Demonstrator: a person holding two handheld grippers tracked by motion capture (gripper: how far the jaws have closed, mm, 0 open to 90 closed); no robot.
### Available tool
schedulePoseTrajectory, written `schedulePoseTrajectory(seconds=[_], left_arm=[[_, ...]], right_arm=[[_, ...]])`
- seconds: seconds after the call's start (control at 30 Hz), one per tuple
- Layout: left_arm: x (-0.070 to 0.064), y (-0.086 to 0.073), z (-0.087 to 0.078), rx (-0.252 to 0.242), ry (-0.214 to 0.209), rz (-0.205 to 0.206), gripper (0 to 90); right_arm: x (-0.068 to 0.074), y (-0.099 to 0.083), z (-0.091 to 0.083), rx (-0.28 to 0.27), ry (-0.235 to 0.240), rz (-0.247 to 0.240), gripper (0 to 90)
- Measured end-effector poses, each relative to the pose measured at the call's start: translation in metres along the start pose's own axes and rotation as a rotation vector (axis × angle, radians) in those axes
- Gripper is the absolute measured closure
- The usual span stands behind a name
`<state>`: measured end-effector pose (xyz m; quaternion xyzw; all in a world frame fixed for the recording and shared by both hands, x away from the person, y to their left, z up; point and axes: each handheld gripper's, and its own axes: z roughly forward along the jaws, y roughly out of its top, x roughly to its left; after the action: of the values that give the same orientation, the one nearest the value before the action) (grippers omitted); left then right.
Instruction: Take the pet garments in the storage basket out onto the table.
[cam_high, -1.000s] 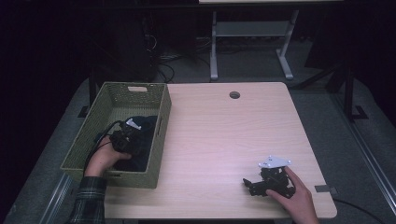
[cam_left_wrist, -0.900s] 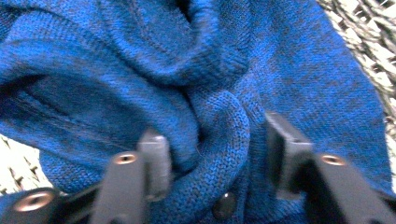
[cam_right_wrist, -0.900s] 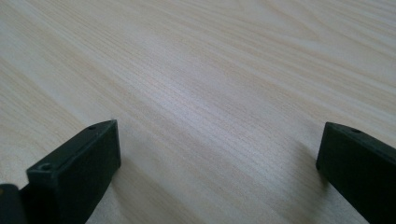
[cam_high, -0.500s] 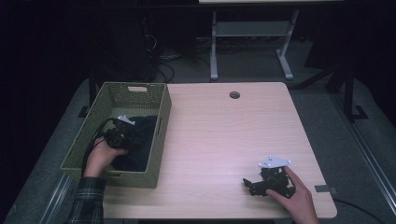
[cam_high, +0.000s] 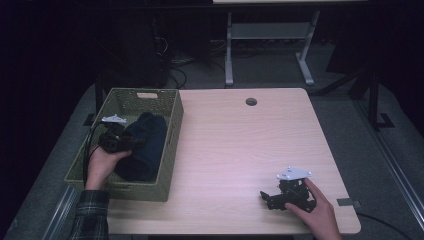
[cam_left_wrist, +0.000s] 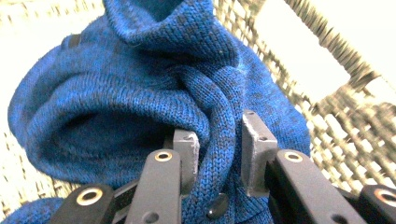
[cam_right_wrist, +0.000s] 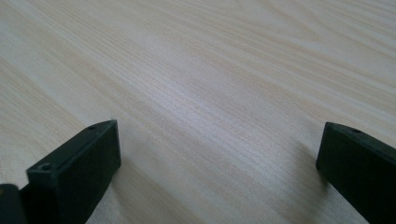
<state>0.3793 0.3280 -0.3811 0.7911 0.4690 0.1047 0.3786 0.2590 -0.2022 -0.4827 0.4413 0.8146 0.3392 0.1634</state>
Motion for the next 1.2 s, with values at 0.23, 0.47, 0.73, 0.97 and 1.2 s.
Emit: schedulePoseTrajectory(seconds=[0.23, 0.47, 0.73, 0.97, 1.2], left_arm=[[0.001, 0.003, -0.018, -0.136, -0.042, -0.041, 71.2], [-0.005, 0.010, -0.034, -0.213, -0.045, -0.028, 71.4], [-0.015, 0.020, -0.057, -0.298, -0.062, 0.001, 72.0], [-0.023, 0.030, -0.072, -0.343, -0.072, 0.023, 72.8], [-0.035, 0.040, -0.077, -0.364, -0.107, 0.053, 72.9]], right_arm=[[0.000, 0.000, 0.000, 0.000, 0.000, 0.000, 0.0], [0.000, 0.000, 0.000, 0.000, 0.000, 0.000, 0.0], [0.000, 0.000, 0.000, 0.000, 0.001, -0.001, 0.0], [0.000, 0.000, 0.000, 0.000, 0.001, 0.003, 0.0], [0.000, 0.000, 0.000, -0.003, 0.000, -0.001, 0.0]])
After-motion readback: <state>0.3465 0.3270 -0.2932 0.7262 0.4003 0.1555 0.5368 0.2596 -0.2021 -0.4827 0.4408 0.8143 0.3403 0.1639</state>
